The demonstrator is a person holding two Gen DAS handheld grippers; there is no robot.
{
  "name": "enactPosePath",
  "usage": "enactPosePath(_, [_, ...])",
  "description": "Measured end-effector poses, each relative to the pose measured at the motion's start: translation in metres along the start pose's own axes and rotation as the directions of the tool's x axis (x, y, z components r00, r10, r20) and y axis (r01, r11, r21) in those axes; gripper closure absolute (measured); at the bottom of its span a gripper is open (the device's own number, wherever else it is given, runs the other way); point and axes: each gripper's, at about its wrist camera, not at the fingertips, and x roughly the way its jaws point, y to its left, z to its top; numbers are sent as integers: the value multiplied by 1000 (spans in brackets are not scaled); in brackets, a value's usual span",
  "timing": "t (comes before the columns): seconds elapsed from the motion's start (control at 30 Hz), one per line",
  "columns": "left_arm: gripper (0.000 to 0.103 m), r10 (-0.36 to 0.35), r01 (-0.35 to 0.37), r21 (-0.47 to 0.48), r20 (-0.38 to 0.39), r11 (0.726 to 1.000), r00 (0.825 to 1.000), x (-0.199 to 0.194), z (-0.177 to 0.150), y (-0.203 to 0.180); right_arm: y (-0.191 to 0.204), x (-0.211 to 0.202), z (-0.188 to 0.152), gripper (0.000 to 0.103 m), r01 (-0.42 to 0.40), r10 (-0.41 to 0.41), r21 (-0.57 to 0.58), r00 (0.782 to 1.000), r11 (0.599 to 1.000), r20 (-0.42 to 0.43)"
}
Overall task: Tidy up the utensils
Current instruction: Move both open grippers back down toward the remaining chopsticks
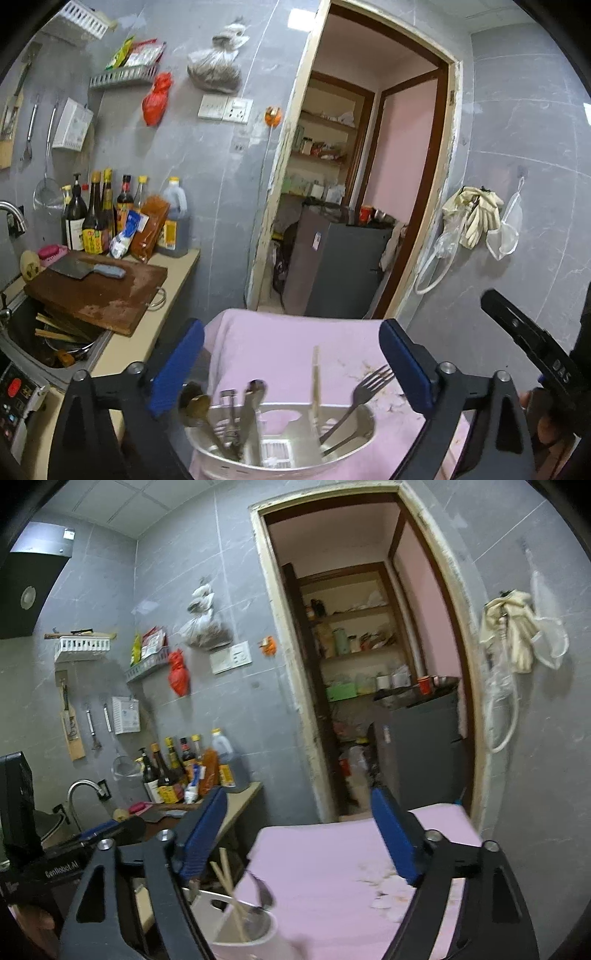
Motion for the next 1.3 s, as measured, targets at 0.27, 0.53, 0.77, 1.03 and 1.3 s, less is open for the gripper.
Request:
enactPosePath(0.27, [1,-27,27,-1,41,1000,999,0,-14,-57,-57,-44,7,11,88,-88,-35,996,995,15])
enactPosePath(0.53, [1,-114,114,9,-22,993,993,11,-45,-115,-133,-81,-5,5,159,-159,-5,987,987,-27])
enactPosePath(0.77, [1,-132,138,40,-126,990,983,32,-84,-155,-192,-84,-24,5,251,-251,-12,962,968,-108])
enactPosePath(1.03, [1,-90,105,27,-333,994,939,76,-136,-163,-237,-54,-75,5,282,-274,-18,913,959,-301])
enactPosePath(1.3, [1,-20,64,82,-456,995,890,102,-170,-159,-242,-18,-141,8,210,-198,-29,855,977,-480])
